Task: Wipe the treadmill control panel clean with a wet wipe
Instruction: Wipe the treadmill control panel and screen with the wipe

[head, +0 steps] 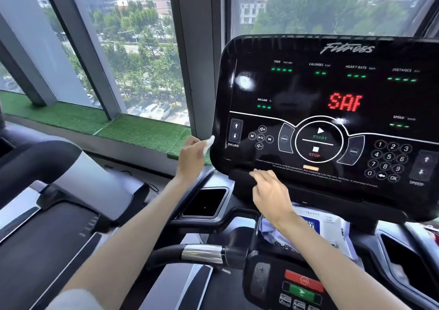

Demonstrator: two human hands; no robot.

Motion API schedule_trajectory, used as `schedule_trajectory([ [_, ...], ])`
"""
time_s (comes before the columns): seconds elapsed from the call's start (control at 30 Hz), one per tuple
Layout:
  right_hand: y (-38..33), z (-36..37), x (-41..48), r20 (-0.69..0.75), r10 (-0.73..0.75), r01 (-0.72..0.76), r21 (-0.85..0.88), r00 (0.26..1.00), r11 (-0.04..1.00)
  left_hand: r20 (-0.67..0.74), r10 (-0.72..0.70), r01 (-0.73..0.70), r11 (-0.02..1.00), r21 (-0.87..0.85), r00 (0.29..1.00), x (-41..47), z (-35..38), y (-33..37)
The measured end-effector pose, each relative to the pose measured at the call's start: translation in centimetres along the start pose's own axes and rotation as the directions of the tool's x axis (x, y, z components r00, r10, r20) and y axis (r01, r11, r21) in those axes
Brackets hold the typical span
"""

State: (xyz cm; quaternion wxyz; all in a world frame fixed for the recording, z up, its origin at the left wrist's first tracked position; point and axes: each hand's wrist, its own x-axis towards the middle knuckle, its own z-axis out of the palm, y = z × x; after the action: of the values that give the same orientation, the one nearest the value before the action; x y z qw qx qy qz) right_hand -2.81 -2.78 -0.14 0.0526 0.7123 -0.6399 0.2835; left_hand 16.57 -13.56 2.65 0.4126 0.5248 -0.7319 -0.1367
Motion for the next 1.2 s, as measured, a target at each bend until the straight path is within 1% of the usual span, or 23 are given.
schedule_trajectory([
  [0.03,0.0,-0.1,0.1,0.006,0.002,-0.002,-0.004,1.000,1.000,0.031,0.025,-0.024,0.999,-0.023,0.999,-0.6,1.0,0.5],
  [0.13,0.3,-0.4,0.1,0.017,-0.026,0.027,-0.027,1.000,0.999,0.183,0.178,-0.182,0.983,0.006,0.967,-3.1,4.1,1.0],
  [0.17,0.3,-0.5,0.0,0.019,-0.032,0.033,-0.026,0.999,0.999,0.225,0.213,-0.219,0.976,0.001,0.951,-3.4,4.3,0.9],
  [0.2,0.4,-0.5,0.0,0.020,-0.032,0.032,-0.018,0.999,0.999,0.255,0.217,-0.227,0.974,0.010,0.942,-3.1,3.9,1.0],
  [0.23,0.4,-0.5,0.0,0.021,-0.026,0.027,-0.006,0.999,1.000,0.258,0.198,-0.213,0.977,0.031,0.946,-2.5,3.5,0.8],
  [0.27,0.3,-0.4,0.0,0.021,-0.022,0.022,0.002,1.000,1.000,0.228,0.167,-0.180,0.983,0.039,0.959,-2.1,2.8,0.5],
  [0.33,0.3,-0.3,-0.2,0.028,-0.027,0.027,0.002,0.999,1.000,0.088,0.097,-0.098,0.995,0.001,0.991,-1.3,1.2,0.5],
  [0.37,0.3,-0.3,-0.2,0.032,-0.032,0.032,0.001,0.999,0.999,0.032,0.088,-0.088,0.996,-0.002,0.996,-0.9,0.7,0.3],
  [0.4,0.3,-0.4,-0.3,0.036,-0.037,0.036,0.003,0.999,0.999,0.020,0.091,-0.092,0.995,0.025,0.996,-0.5,0.4,0.3],
  [0.47,0.5,-0.5,-0.2,0.046,-0.042,0.042,0.014,0.998,0.999,0.108,0.152,-0.163,0.981,0.102,0.983,-0.3,0.6,0.5],
  [0.53,0.7,-0.6,-0.2,0.058,-0.048,0.046,0.030,0.997,0.998,0.205,0.257,-0.291,0.944,0.157,0.944,-0.6,1.4,0.7],
  [0.57,0.8,-0.7,-0.2,0.065,-0.051,0.049,0.041,0.997,0.998,0.245,0.277,-0.325,0.929,0.180,0.929,-0.8,1.8,0.7],
  [0.63,1.0,-0.7,-0.1,0.073,-0.058,0.054,0.064,0.996,0.996,0.293,0.247,-0.316,0.924,0.216,0.924,-1.1,2.2,0.9],
  [0.77,1.4,-0.6,-0.2,0.066,-0.052,0.045,0.091,0.996,0.995,0.321,0.200,-0.279,0.934,0.223,0.926,-0.9,2.6,1.3],
  [0.83,1.6,-0.6,-0.3,0.065,-0.047,0.040,0.107,0.997,0.993,0.351,0.220,-0.294,0.941,0.171,0.910,-1.0,3.0,2.3],
  [0.9,1.7,-0.6,-0.3,0.064,-0.049,0.040,0.126,0.997,0.991,0.405,0.265,-0.331,0.938,0.102,0.875,-1.3,3.7,3.1],
  [0.93,1.8,-0.5,-0.3,0.062,-0.051,0.043,0.130,0.997,0.991,0.426,0.277,-0.346,0.933,0.093,0.861,-1.6,3.6,3.4],
  [0.97,1.8,-0.5,-0.3,0.061,-0.056,0.047,0.132,0.997,0.990,0.424,0.275,-0.348,0.932,0.104,0.863,-1.5,3.4,3.1],
  [1.0,1.8,-0.5,-0.3,0.062,-0.061,0.052,0.134,0.996,0.990,0.417,0.227,-0.300,0.947,0.117,0.880,-1.3,2.7,2.8],
  [1.03,1.8,-0.5,-0.3,0.066,-0.064,0.055,0.139,0.996,0.989,0.385,0.234,-0.325,0.926,0.192,0.893,-1.0,1.6,2.6],
  [1.1,1.8,-0.4,-0.3,0.073,-0.060,0.049,0.154,0.995,0.987,0.337,0.194,-0.300,0.907,0.297,0.921,-0.5,0.1,1.9],
  [1.17,1.9,-0.5,-0.2,0.077,-0.055,0.042,0.164,0.996,0.986,0.317,0.170,-0.266,0.919,0.289,0.933,-0.4,0.1,1.9],
  [1.2,1.9,-0.5,-0.2,0.079,-0.054,0.040,0.168,0.995,0.985,0.320,0.192,-0.277,0.929,0.247,0.928,-0.4,0.9,2.1],
])
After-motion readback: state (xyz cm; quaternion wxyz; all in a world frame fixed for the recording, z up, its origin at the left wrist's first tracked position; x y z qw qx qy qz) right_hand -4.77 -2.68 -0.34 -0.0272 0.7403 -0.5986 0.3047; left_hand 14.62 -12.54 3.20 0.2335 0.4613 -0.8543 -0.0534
